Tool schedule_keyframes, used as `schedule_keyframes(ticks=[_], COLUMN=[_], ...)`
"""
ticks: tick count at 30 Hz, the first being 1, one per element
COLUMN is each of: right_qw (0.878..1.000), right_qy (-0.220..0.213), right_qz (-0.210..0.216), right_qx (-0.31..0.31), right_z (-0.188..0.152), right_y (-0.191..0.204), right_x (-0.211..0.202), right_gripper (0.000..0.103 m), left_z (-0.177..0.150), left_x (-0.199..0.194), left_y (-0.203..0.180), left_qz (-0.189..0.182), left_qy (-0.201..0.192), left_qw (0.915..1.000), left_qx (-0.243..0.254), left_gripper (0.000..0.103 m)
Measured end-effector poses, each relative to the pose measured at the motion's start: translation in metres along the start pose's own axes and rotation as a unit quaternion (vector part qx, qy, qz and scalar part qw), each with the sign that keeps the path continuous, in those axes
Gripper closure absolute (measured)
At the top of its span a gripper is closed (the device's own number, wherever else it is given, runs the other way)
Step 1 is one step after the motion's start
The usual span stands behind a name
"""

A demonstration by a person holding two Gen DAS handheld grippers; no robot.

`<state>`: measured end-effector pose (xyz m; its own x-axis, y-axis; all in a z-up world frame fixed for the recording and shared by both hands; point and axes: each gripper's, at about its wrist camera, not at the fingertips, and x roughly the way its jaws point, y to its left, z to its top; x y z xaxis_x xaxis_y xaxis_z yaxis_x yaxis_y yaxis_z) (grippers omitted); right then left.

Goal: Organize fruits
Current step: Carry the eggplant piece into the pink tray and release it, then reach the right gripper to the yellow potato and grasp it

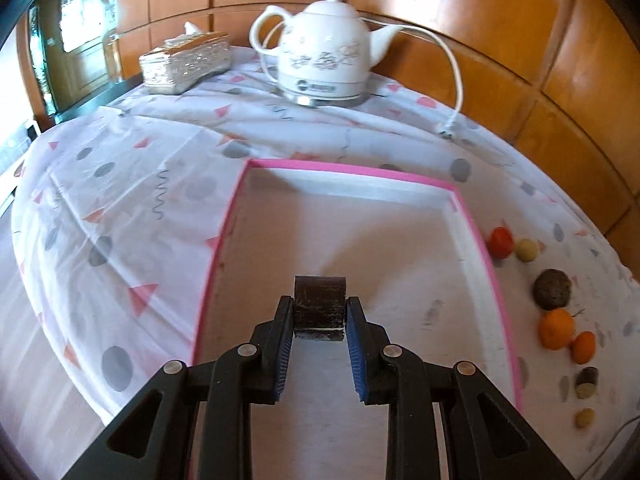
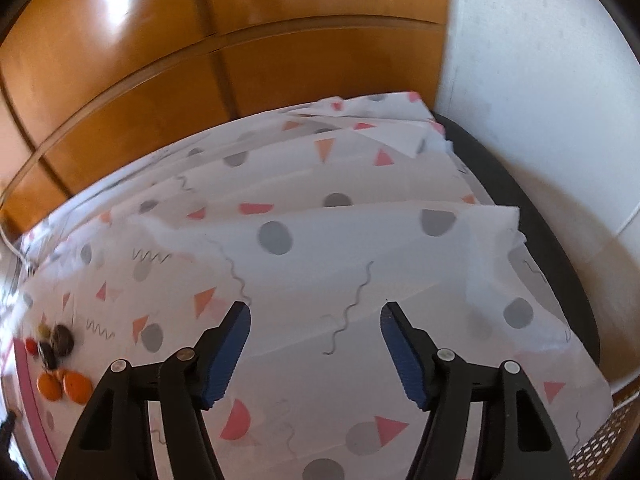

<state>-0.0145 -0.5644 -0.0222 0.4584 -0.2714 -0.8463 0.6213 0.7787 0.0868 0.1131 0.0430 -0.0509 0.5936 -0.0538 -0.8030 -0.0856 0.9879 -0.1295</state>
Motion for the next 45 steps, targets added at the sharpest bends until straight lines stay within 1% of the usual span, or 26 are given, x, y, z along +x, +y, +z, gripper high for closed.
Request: schedule_keyframes(ticks=[1, 3, 7, 8, 10, 11, 12, 14, 19, 23, 25, 29, 32, 35, 38, 42, 45], right_qw=[1.000, 1.000, 0.999, 0.999, 0.998, 0.997, 0.995, 0.992, 0.985, 0.974, 0.967, 0.946, 0.923, 0.902, 0.879, 0.858, 0.849], right_qy=[0.000, 0.002, 0.005, 0.007, 0.009, 0.009, 0.009, 0.008, 0.012, 0.015, 0.020, 0.029, 0.044, 0.058, 0.074, 0.090, 0.100], right_qz=[0.002, 0.007, 0.018, 0.025, 0.044, 0.058, 0.070, 0.085, 0.100, 0.128, 0.143, 0.188, 0.232, 0.263, 0.287, 0.288, 0.276], right_qx=[-0.005, -0.012, -0.026, -0.031, -0.043, -0.052, -0.064, -0.093, -0.141, -0.184, -0.210, -0.263, -0.303, -0.336, -0.373, -0.416, -0.439], right_z=[0.000, -0.002, -0.003, -0.003, -0.005, -0.006, -0.007, -0.011, -0.025, -0.033, -0.040, -0.057, -0.072, -0.088, -0.104, -0.126, -0.137], right_y=[0.002, 0.006, 0.010, 0.013, 0.019, 0.023, 0.028, 0.040, 0.062, 0.079, 0.090, 0.113, 0.129, 0.144, 0.160, 0.177, 0.188], right_x=[0.000, 0.001, 0.003, 0.004, 0.003, 0.003, 0.002, 0.000, -0.004, -0.008, -0.011, -0.018, -0.025, -0.030, -0.034, -0.033, -0.028], right_gripper=[0.035, 0.035, 0.037, 0.038, 0.039, 0.040, 0.040, 0.040, 0.042, 0.045, 0.047, 0.050, 0.051, 0.053, 0.055, 0.055, 0.055], left_z=[-0.002, -0.006, -0.012, -0.011, -0.013, -0.015, -0.016, -0.019, -0.026, -0.034, -0.037, -0.046, -0.050, -0.054, -0.057, -0.059, -0.063], left_x=[-0.001, -0.006, -0.013, -0.015, -0.019, -0.023, -0.028, -0.034, -0.046, -0.059, -0.064, -0.071, -0.074, -0.078, -0.084, -0.091, -0.092], left_y=[0.000, 0.000, 0.002, 0.001, 0.001, -0.001, -0.002, -0.004, -0.008, -0.011, -0.013, -0.015, -0.014, -0.015, -0.015, -0.016, -0.019], left_qz=[0.001, 0.007, 0.007, 0.006, 0.002, 0.002, 0.002, 0.002, -0.001, -0.003, -0.002, -0.008, -0.011, -0.012, -0.012, -0.013, -0.018], left_qy=[-0.002, -0.006, -0.012, -0.013, -0.017, -0.022, -0.028, -0.035, -0.045, -0.059, -0.065, -0.069, -0.068, -0.071, -0.077, -0.086, -0.086], left_qw=[1.0000, 1.0000, 0.9999, 0.9999, 0.9998, 0.9997, 0.9995, 0.9991, 0.9981, 0.9965, 0.9956, 0.9949, 0.9947, 0.9941, 0.9933, 0.9921, 0.9914], left_qx=[-0.001, 0.001, 0.001, 0.002, 0.004, 0.008, 0.016, 0.025, 0.042, 0.059, 0.067, 0.074, 0.076, 0.082, 0.085, 0.090, 0.098], left_gripper=[0.076, 0.071, 0.070, 0.067, 0.058, 0.052, 0.049, 0.047, 0.044, 0.039, 0.037, 0.034, 0.034, 0.033, 0.029, 0.025, 0.022])
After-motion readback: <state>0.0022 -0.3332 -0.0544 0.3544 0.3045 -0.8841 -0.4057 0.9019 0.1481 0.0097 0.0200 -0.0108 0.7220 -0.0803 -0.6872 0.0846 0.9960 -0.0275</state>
